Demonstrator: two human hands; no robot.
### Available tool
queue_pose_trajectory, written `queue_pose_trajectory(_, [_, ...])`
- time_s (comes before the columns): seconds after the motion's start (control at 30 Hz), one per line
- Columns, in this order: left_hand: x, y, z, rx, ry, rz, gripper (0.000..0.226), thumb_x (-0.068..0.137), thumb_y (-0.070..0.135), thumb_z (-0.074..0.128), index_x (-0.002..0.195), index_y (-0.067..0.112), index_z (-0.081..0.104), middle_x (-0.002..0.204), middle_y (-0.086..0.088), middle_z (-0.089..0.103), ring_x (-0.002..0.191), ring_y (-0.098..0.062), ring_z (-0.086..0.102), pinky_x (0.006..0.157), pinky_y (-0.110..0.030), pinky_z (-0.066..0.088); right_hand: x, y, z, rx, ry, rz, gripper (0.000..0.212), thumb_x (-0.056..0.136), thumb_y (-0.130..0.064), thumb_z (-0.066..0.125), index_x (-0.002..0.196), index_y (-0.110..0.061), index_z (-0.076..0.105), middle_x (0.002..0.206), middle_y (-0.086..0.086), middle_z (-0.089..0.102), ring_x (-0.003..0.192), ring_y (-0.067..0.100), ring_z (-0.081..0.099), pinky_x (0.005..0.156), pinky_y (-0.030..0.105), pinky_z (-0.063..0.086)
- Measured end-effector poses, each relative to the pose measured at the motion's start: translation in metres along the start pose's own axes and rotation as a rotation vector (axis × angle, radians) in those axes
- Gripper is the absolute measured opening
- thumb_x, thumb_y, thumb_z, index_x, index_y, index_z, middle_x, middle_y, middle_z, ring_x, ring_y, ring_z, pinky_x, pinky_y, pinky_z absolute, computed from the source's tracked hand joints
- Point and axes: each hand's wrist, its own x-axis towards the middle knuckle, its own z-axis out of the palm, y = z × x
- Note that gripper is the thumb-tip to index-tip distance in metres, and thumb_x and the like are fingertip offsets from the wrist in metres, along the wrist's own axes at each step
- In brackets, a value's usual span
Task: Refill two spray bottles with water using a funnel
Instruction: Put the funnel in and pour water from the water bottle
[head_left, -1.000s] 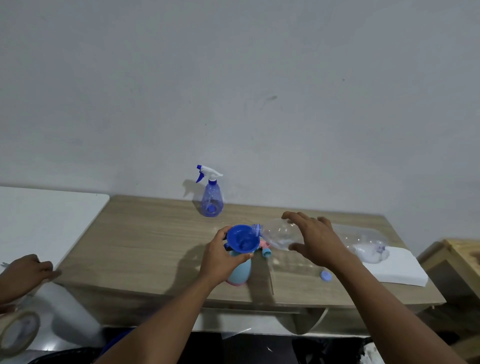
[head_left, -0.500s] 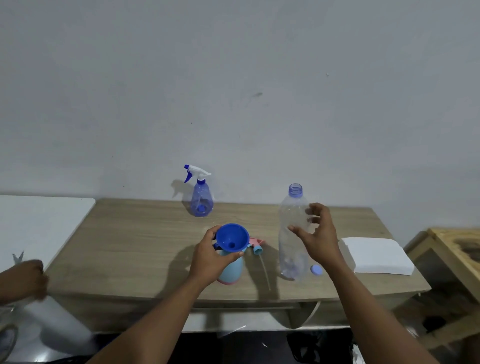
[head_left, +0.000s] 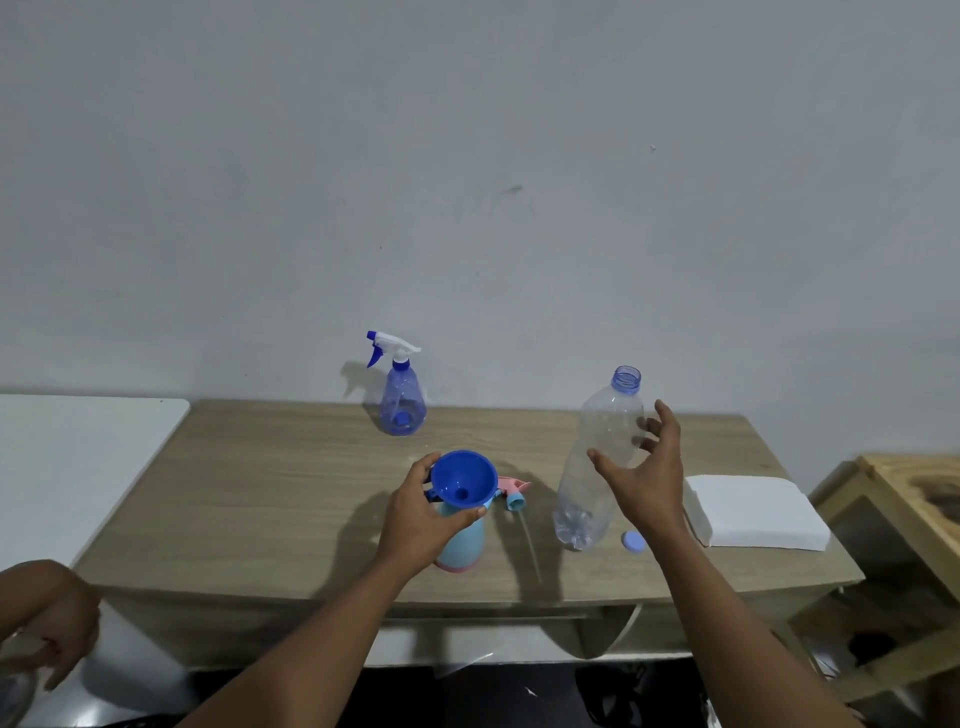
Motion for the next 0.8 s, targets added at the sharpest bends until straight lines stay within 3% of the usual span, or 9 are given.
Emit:
queue_pose_trajectory(0.23, [0.001,-0.007,0.002,0.017,-0.002,-0.011,0.099,0.055,0.037,0.094,0.139,0.026,0.043,0.121,0.014,0.061,0.109,0.002,0.057,0.086,-0.016,0.048,-0.014,-0.012,0.002,-0.007,0.202,-0.071,0.109,0.063,-0.028,0.094,0.149,-0.026,0.027,0.142,-0.002,0.036,0.126,0.013,0.042,0.101,0.033,0.038])
queue_pose_trajectory(0.3, [0.001,-0.007,0.002,0.018,0.000,-0.005,0.100,0.055,0.038,0.094,0.140,0.026,0.043,0.122,0.014,0.060,0.110,0.001,0.056,0.087,-0.016,0.048,-0.025,-0.016,0.007,-0.041,0.329,-0.144,0.101,0.060,-0.028,0.095,0.142,-0.017,0.036,0.135,0.002,0.040,0.120,0.020,0.045,0.100,0.038,0.039])
queue_pose_trajectory(0.37, [0.001,-0.007,0.003,0.023,0.003,0.001,0.100,0.056,0.037,0.094,0.140,0.026,0.043,0.122,0.015,0.060,0.111,-0.001,0.056,0.090,-0.019,0.049,-0.037,-0.018,0.017,-0.061,0.370,-0.306,0.078,0.064,-0.020,0.093,0.125,-0.008,0.048,0.119,0.005,0.046,0.105,0.024,0.048,0.089,0.039,0.045])
queue_pose_trajectory(0.43, [0.001,-0.007,0.003,0.026,0.006,0.003,0.099,0.056,0.036,0.094,0.140,0.025,0.043,0.122,0.015,0.059,0.112,-0.003,0.056,0.091,-0.018,0.049,-0.049,-0.016,0.031,-0.052,0.233,-0.425,0.053,0.071,-0.014,0.088,0.112,-0.007,0.055,0.107,0.000,0.049,0.094,0.017,0.050,0.078,0.034,0.047])
queue_pose_trajectory(0.5, [0.000,-0.008,0.004,0.032,0.011,0.006,0.100,0.056,0.036,0.094,0.140,0.024,0.043,0.124,0.014,0.059,0.114,-0.004,0.056,0.089,-0.013,0.046,-0.059,-0.015,0.046,-0.022,0.011,-0.415,0.046,0.074,-0.018,0.086,0.110,-0.012,0.059,0.103,-0.004,0.053,0.092,0.006,0.053,0.076,0.022,0.045])
queue_pose_trajectory(0.57, [0.000,-0.007,0.005,0.029,0.008,-0.003,0.099,0.055,0.033,0.095,0.140,0.024,0.043,0.123,0.013,0.060,0.113,-0.004,0.056,0.087,-0.012,0.045,-0.065,-0.016,0.059,-0.010,-0.222,-0.301,0.058,0.073,-0.034,0.086,0.121,-0.020,0.056,0.110,-0.008,0.054,0.098,0.002,0.054,0.078,0.013,0.042])
queue_pose_trajectory(0.67, [0.002,-0.007,0.005,0.028,0.005,-0.030,0.095,0.056,0.022,0.094,0.137,0.029,0.044,0.118,0.012,0.060,0.111,-0.006,0.057,0.084,-0.012,0.043,-0.069,-0.017,0.077,-0.040,-0.478,-0.167,0.093,0.062,-0.057,0.085,0.140,-0.033,0.041,0.130,-0.014,0.047,0.114,0.001,0.051,0.089,0.017,0.047])
queue_pose_trajectory(0.8, [0.005,-0.014,0.004,0.018,-0.018,-0.046,0.100,0.058,0.018,0.093,0.143,0.029,0.039,0.124,0.005,0.058,0.106,-0.008,0.058,0.088,-0.022,0.048,-0.071,-0.019,0.095,0.006,-0.609,-0.086,0.112,0.059,-0.054,0.089,0.150,-0.033,0.028,0.144,-0.014,0.042,0.126,0.002,0.048,0.105,0.032,0.048])
